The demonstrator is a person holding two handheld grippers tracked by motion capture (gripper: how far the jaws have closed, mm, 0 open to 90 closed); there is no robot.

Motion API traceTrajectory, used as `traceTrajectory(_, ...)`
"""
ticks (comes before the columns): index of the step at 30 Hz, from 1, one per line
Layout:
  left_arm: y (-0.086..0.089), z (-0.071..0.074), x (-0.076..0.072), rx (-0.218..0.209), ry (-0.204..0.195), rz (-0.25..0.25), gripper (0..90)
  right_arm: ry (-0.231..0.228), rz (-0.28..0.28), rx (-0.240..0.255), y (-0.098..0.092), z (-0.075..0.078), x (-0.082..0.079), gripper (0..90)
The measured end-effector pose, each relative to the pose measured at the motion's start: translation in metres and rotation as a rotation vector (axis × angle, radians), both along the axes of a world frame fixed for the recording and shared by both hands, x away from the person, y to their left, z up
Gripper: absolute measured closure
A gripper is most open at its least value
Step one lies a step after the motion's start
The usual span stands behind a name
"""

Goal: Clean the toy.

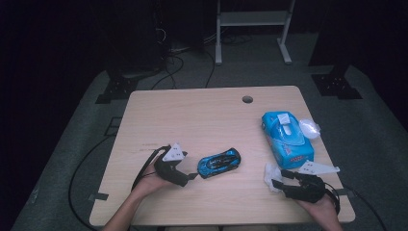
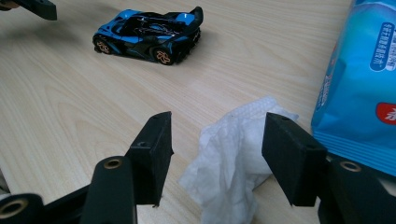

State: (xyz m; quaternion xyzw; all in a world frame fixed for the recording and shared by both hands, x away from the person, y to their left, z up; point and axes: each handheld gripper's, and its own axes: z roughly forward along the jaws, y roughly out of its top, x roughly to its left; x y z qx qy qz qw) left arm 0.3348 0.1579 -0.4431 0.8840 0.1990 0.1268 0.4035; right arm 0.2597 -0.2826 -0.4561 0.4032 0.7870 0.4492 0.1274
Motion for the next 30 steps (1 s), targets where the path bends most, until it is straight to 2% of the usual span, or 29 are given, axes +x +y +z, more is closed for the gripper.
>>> traceTrajectory(7, 0.014, -0.004, -0.008, -0.002, 0.006, 0.021, 11.8, 0.000, 0.004, -0.003, 0.001, 0.000, 0.000, 41.4)
traceTrajectory(17, 0.024, -0.010, -0.019, -0.003, 0.014, 0.030, 11.4, -0.008, 0.008, -0.004, 0.002, -0.001, -0.001, 40.3)
traceTrajectory(26, 0.034, -0.012, -0.029, -0.015, 0.007, 0.055, 10.3, -0.018, 0.010, 0.003, 0.002, -0.003, -0.002, 38.9)
traceTrajectory(30, 0.038, -0.014, -0.034, -0.018, -0.001, 0.072, 9.4, -0.036, 0.010, 0.011, 0.003, -0.003, -0.004, 37.3)
